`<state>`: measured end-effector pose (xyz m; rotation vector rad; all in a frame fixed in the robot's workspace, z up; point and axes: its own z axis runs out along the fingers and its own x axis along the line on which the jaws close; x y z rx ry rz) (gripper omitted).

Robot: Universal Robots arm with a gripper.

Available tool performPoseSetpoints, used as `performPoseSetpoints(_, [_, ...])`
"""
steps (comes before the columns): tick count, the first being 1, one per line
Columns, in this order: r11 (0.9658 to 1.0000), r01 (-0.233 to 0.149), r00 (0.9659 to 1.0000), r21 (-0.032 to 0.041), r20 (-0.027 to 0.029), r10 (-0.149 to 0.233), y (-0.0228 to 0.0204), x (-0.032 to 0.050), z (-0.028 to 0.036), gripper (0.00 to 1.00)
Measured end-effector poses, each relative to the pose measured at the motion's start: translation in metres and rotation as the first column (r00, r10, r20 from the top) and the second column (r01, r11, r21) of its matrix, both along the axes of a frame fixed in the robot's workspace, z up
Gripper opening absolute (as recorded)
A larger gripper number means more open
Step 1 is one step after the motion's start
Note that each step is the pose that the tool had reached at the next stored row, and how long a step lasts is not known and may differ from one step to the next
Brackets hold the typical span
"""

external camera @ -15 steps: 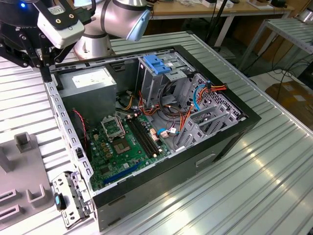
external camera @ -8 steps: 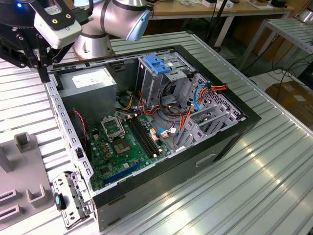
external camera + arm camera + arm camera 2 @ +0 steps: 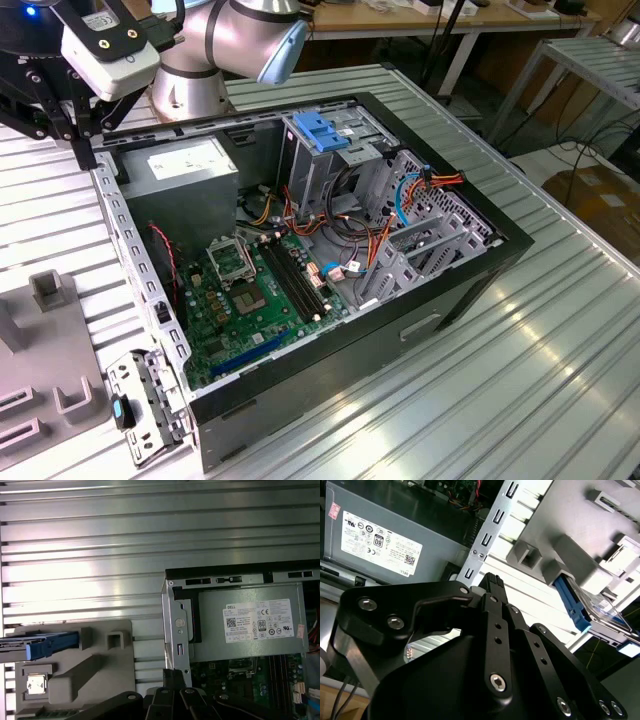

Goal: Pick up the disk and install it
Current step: 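Reach for the disk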

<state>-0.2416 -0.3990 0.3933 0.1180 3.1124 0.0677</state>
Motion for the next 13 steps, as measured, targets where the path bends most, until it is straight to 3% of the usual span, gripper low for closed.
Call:
performPoseSetpoints(7, [1.0000, 0.000, 1.0000, 0.0000, 0.0000, 0.000, 0.0000, -0.0043, 0.0000, 0.11])
performPoseSetpoints(13, [1.0000, 0.000, 1.0000, 0.0000, -0.0009, 0.000, 0.0012, -0.0134, 0.0000, 0.11])
